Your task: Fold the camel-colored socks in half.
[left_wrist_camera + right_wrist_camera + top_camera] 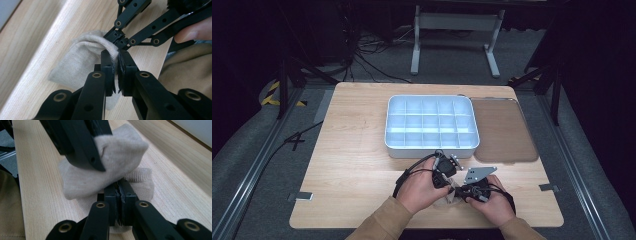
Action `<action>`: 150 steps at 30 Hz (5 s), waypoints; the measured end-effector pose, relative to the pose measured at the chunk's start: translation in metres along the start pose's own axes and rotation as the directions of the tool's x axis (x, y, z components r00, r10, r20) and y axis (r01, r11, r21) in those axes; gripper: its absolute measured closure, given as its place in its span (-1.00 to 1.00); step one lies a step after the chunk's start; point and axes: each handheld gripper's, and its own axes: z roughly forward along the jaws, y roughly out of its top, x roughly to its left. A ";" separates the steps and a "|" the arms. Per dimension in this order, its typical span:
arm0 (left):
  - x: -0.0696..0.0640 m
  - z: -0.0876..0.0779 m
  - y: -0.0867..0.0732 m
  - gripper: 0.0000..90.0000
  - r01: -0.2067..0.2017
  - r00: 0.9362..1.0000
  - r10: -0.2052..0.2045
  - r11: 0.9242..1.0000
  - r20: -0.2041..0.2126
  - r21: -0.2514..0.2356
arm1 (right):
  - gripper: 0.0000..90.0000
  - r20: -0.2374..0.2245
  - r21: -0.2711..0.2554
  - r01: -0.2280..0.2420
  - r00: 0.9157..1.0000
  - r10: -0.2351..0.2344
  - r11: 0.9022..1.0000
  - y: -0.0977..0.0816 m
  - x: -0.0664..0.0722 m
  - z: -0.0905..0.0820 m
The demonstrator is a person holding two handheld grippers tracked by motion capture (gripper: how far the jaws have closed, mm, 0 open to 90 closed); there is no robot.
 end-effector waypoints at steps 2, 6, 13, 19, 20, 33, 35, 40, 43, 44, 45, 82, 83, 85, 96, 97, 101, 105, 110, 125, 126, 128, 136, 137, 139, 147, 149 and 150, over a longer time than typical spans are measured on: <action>0.001 0.001 -0.001 0.86 0.003 1.000 -0.003 1.000 -0.007 -0.001 | 0.92 0.007 0.003 0.001 1.000 -0.001 1.000 0.000 0.000 -0.001; 0.002 0.000 -0.001 0.77 0.001 1.000 -0.001 1.000 0.004 -0.009 | 0.88 0.029 0.018 0.008 1.000 -0.008 1.000 0.004 0.002 -0.008; 0.001 -0.011 -0.006 0.28 -0.006 0.999 0.009 0.998 0.046 -0.068 | 0.86 0.096 -0.025 -0.007 0.995 0.009 1.000 0.006 -0.002 -0.039; 0.008 -0.033 -0.020 0.20 0.018 1.000 -0.015 0.992 0.026 -0.121 | 0.85 0.116 -0.061 0.005 0.993 0.002 0.998 0.017 -0.001 -0.052; 0.009 -0.036 -0.023 0.21 0.029 0.999 -0.027 0.991 0.024 -0.128 | 0.85 0.111 -0.068 0.012 0.994 -0.005 0.998 0.020 0.001 -0.053; 0.024 -0.048 -0.055 0.37 0.096 0.994 -0.101 0.989 -0.034 -0.111 | 0.85 -0.003 -0.030 0.102 0.995 -0.102 0.994 0.047 0.026 -0.023; 0.025 -0.046 -0.056 0.43 0.094 0.994 -0.099 0.991 -0.048 -0.099 | 0.84 -0.006 -0.014 0.101 0.995 -0.101 0.995 0.047 0.026 -0.020; 0.023 -0.043 -0.053 0.55 0.065 0.996 -0.071 0.993 -0.056 -0.098 | 0.84 0.008 0.019 0.085 0.996 -0.085 0.996 0.043 0.021 -0.018; 0.020 -0.040 -0.049 0.61 0.037 0.998 -0.043 0.993 -0.054 -0.112 | 0.84 0.012 0.021 0.079 0.997 -0.079 0.997 0.041 0.019 -0.020; 0.018 -0.035 -0.045 0.69 -0.004 0.999 -0.002 0.992 -0.053 -0.124 | 0.83 0.021 0.021 0.072 0.997 -0.073 0.997 0.039 0.019 -0.021; 0.018 -0.035 -0.045 0.74 -0.004 0.999 -0.002 0.992 -0.053 -0.124 | 0.83 0.021 0.021 0.072 0.997 -0.073 0.997 0.039 0.019 -0.021; 0.017 0.007 -0.030 0.89 -0.080 0.995 0.082 0.996 -0.051 0.033 | 0.81 0.029 0.058 -0.001 1.000 -0.001 0.998 0.001 -0.012 -0.016; 0.019 0.004 -0.031 0.88 -0.074 0.996 0.075 0.997 -0.049 0.032 | 0.81 0.030 0.057 0.004 1.000 -0.005 0.998 0.001 -0.012 -0.016; 0.021 0.001 -0.032 0.86 -0.067 0.997 0.068 0.997 -0.048 0.029 | 0.81 0.030 0.053 0.009 0.999 -0.011 0.999 0.001 -0.012 -0.015; 0.029 -0.011 -0.041 0.79 -0.024 0.999 0.025 1.000 -0.031 0.018 | 0.78 0.057 0.042 0.046 0.997 -0.049 0.998 0.007 -0.008 -0.022; 0.029 -0.011 -0.041 0.79 -0.024 0.999 0.025 1.000 -0.031 0.018 | 0.78 0.057 0.042 0.046 0.997 -0.049 0.998 0.007 -0.008 -0.022; 0.027 -0.020 -0.045 0.75 -0.038 0.999 0.038 0.999 -0.038 0.011 | 0.77 0.061 0.015 0.062 0.996 -0.063 0.998 0.012 -0.004 -0.029; 0.026 -0.025 -0.050 0.71 -0.055 0.998 0.056 0.998 -0.033 0.017 | 0.77 0.052 0.015 0.069 0.996 -0.070 0.997 0.016 0.001 -0.031; 0.030 -0.025 -0.055 0.68 -0.048 0.999 0.049 0.998 -0.019 0.029 | 0.79 0.029 0.010 0.065 0.997 -0.065 0.998 0.019 0.006 -0.030; 0.036 -0.015 -0.057 0.76 -0.001 1.000 0.001 0.997 -0.002 0.083 | 0.92 -0.020 -0.068 -0.039 0.999 0.037 0.997 0.022 0.013 -0.009; 0.036 -0.015 -0.057 0.76 -0.002 1.000 0.002 0.997 -0.003 0.082 | 0.92 -0.016 -0.052 -0.035 0.999 0.034 0.998 0.021 0.012 -0.007; 0.036 -0.014 -0.057 0.75 -0.001 1.000 0.001 0.997 -0.003 0.080 | 0.93 -0.004 -0.019 -0.022 1.000 0.022 1.000 0.018 0.012 -0.002; 0.036 -0.009 -0.056 0.76 -0.001 1.000 0.002 0.997 -0.012 0.077 | 0.98 0.015 0.025 0.006 1.000 -0.006 1.000 0.015 0.011 0.006; 0.036 -0.008 -0.055 0.76 -0.006 1.000 0.007 0.997 -0.013 0.071 | 0.98 0.013 0.024 0.003 1.000 -0.004 1.000 0.015 0.011 0.006; 0.036 -0.006 -0.054 0.77 -0.006 1.000 0.007 0.998 -0.019 0.068 | 0.98 0.011 0.020 0.002 1.000 -0.002 1.000 0.014 0.010 0.006; 0.037 0.000 -0.052 0.79 -0.010 1.000 0.012 0.998 -0.028 0.061 | 0.96 0.030 0.031 0.010 0.999 -0.011 0.999 0.014 0.011 0.000; 0.037 0.002 -0.051 0.79 -0.016 0.999 0.018 0.998 -0.030 0.058 | 0.97 0.023 0.026 0.003 1.000 -0.004 1.000 0.011 0.008 0.001; 0.036 0.003 -0.050 0.80 -0.014 0.999 0.016 0.998 -0.031 0.061 | 0.98 0.018 0.019 -0.006 1.000 0.006 1.000 0.010 0.007 0.001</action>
